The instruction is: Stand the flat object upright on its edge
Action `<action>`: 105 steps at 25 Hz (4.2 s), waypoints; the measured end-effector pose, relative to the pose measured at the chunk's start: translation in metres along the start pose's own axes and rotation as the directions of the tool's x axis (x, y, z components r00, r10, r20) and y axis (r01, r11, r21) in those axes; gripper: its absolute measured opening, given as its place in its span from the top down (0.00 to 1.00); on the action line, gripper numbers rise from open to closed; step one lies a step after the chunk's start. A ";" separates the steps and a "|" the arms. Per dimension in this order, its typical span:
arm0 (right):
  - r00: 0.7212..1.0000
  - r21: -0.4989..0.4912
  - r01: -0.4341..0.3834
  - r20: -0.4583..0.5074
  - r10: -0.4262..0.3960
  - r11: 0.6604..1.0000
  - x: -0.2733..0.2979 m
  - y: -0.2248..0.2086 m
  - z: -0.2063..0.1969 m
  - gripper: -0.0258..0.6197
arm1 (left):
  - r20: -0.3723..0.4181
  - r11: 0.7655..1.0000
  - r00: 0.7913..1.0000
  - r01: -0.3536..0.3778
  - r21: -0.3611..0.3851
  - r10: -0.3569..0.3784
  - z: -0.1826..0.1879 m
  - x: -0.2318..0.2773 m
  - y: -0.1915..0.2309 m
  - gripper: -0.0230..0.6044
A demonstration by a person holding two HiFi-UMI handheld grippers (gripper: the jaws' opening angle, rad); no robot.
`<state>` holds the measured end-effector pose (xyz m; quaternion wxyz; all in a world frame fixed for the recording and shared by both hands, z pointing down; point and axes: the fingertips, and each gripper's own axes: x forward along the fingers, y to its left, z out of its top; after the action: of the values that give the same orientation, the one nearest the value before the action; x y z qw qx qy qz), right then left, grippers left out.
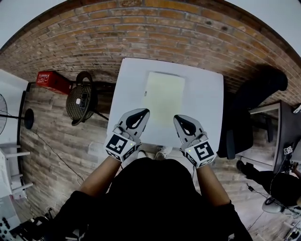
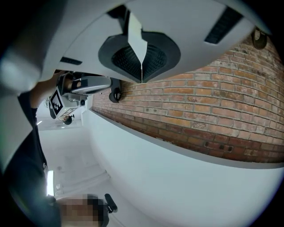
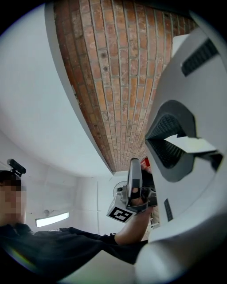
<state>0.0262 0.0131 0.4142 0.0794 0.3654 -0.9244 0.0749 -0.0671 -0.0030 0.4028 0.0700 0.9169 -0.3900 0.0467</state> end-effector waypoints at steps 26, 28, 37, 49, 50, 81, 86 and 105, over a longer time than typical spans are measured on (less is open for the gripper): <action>0.957 0.132 0.213 -0.230 -0.179 0.968 0.096 -0.130 -0.088 0.96 | -0.232 0.995 0.973 -0.025 -0.102 0.001 -0.098 0.114 0.121 0.93; 0.945 0.148 0.243 -0.258 -0.200 0.959 0.101 -0.141 -0.100 0.92 | -0.255 0.993 0.967 -0.020 -0.112 -0.009 -0.108 0.123 0.128 0.93; 0.886 0.215 0.375 -0.369 -0.281 0.902 0.124 -0.194 -0.152 0.82 | -0.399 0.977 0.917 -0.100 -0.190 0.017 -0.167 0.160 0.174 0.80; 0.819 0.295 0.487 -0.481 -0.312 0.822 0.144 -0.236 -0.205 0.68 | -0.528 0.945 0.849 -0.190 -0.265 0.023 -0.223 0.190 0.211 0.66; 0.814 0.300 0.495 -0.488 -0.315 0.816 0.145 -0.238 -0.207 0.67 | -0.532 0.944 0.846 -0.196 -0.265 0.026 -0.225 0.190 0.212 0.65; 0.774 0.506 0.513 -0.622 -0.119 0.693 0.190 -0.259 -0.281 0.29 | -0.677 0.890 0.735 -0.286 -0.355 -0.034 -0.283 0.229 0.216 0.48; 0.753 0.467 0.537 -0.641 -0.150 0.703 0.192 -0.257 -0.281 0.30 | -0.683 0.900 0.730 -0.294 -0.321 -0.005 -0.283 0.227 0.217 0.48; 0.759 0.377 0.538 -0.606 -0.239 0.754 0.180 -0.238 -0.243 0.31 | -0.629 0.918 0.773 -0.305 -0.253 0.083 -0.251 0.204 0.204 0.49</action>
<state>0.0831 -0.2304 0.7068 0.2375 0.5293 -0.7073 0.4039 -0.0811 -0.2456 0.6974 0.3435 0.7807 -0.4428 0.2766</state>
